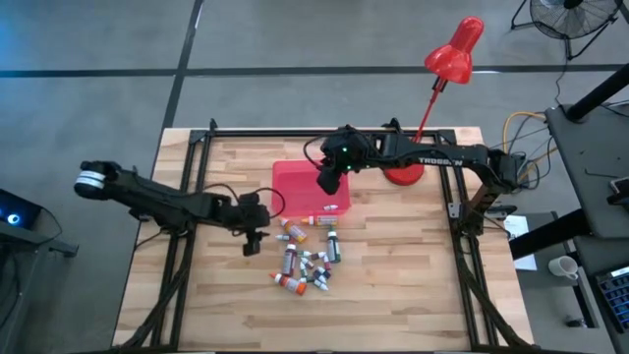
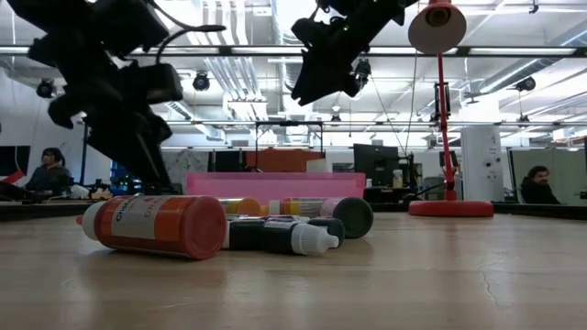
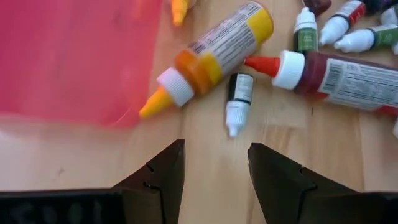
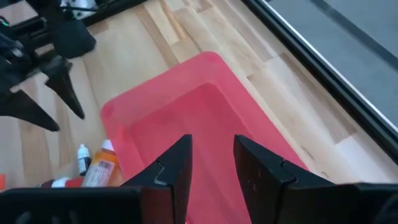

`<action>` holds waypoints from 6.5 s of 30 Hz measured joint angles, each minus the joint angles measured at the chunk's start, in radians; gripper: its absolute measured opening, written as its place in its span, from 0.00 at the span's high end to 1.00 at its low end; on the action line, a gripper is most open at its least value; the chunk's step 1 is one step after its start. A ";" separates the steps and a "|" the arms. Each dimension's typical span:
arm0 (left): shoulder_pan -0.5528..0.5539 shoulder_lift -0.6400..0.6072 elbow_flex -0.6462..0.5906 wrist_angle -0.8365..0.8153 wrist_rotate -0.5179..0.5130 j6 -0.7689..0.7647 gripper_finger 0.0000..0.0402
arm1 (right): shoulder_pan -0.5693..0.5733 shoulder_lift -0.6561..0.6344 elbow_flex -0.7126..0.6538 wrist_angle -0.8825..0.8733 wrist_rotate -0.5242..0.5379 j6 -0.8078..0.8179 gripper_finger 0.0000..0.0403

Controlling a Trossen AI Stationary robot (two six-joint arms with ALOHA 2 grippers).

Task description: Pick & Place food coloring

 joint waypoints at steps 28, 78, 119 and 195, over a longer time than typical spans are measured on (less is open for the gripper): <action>-0.003 0.441 0.253 -0.008 -0.006 -0.020 0.74 | -0.067 0.000 0.000 -0.111 -0.017 -0.226 0.78; 0.137 0.215 0.493 -0.355 -0.309 -0.234 0.60 | -0.067 -0.055 -0.003 -0.234 -0.107 -0.304 0.64; -0.254 -0.033 0.258 -0.542 -0.307 -0.512 0.59 | 0.297 0.069 -0.086 -0.315 -0.068 0.930 0.57; -0.162 -0.349 0.052 -0.316 -0.278 -0.821 0.59 | 0.441 -0.057 -0.087 0.028 0.426 0.334 0.66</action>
